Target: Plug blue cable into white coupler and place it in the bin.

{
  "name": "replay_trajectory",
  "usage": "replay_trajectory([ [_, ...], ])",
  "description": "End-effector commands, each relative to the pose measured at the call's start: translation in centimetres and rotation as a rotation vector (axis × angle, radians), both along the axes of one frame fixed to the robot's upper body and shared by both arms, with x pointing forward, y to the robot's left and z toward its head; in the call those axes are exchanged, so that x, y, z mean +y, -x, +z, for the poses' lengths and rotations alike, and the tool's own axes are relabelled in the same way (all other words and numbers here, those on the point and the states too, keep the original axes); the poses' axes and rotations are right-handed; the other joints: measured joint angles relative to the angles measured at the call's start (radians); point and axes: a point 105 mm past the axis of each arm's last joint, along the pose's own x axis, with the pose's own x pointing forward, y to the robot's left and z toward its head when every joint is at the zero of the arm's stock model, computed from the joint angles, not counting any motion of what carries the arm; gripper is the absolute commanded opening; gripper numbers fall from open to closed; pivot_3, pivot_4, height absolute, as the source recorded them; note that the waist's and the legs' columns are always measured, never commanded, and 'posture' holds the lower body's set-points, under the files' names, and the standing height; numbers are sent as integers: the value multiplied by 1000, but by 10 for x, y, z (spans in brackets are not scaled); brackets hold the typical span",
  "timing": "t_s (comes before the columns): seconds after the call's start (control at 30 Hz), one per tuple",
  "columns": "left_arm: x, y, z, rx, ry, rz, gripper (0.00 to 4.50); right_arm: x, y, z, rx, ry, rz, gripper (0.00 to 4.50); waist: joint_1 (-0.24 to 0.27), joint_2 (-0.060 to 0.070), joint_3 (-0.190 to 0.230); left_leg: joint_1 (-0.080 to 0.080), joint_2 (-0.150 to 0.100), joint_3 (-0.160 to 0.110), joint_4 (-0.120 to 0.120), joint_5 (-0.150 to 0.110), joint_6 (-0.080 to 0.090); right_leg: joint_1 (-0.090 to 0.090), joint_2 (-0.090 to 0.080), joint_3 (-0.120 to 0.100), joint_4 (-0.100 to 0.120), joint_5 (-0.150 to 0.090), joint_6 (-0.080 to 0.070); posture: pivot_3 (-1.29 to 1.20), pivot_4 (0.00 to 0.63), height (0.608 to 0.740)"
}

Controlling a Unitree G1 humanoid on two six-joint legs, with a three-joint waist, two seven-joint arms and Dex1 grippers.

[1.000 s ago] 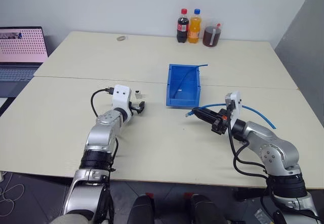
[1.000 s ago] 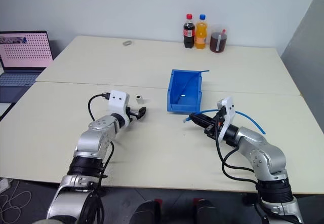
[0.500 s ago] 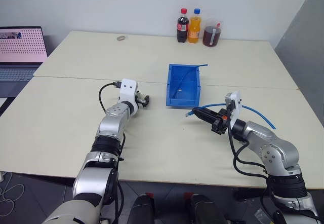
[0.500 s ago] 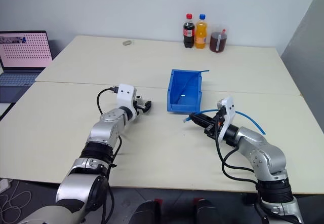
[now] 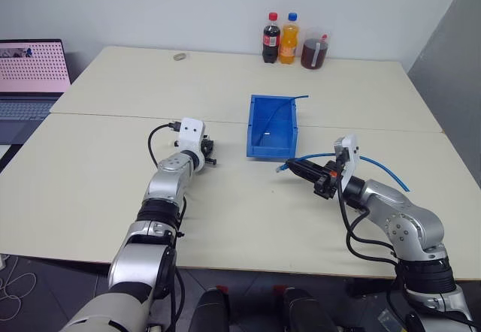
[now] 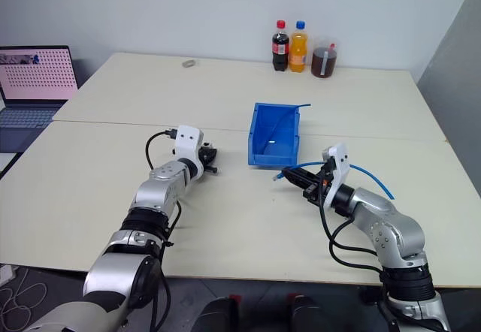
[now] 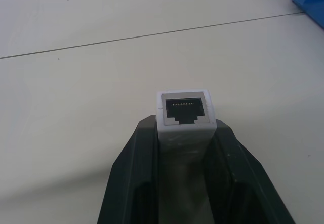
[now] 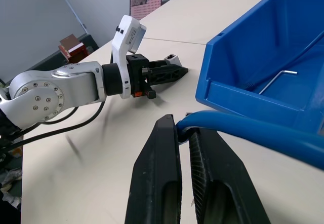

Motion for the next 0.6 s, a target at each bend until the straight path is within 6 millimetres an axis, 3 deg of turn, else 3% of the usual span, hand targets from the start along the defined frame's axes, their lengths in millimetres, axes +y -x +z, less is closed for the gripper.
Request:
replay_trajectory([
  [0.03, 0, 5, 11, -32, -3, -83, 815, -2, 4, 14, -65, -3, -4, 0, -1, 0, 0, 0, 0, 0, 0, 0, 0, 0, 0, 0, 0, 0, 0, 0, 150, 740],
  [0.13, -15, 21, 12, -30, -26, -260, 815, -3, 9, 14, -83, 22, 8, 0, -1, 0, 0, 0, 0, 0, 0, 0, 0, 0, 0, 0, 0, 2, -3, 0, 150, 740],
  [0.4, -64, 89, 13, 52, -119, -881, 812, 0, 31, 10, -116, 118, 85, 0, 1, 0, 0, 0, 0, 0, -1, 0, -1, 0, 0, 0, 0, 2, -4, 0, 150, 740],
  [0.6, -76, 122, 3, 166, -173, -1187, 812, 5, 38, 9, -146, 169, 122, 0, -1, 0, 0, 0, 0, 0, 0, 0, 0, 0, 0, 0, 0, 0, 0, 0, 150, 740],
])
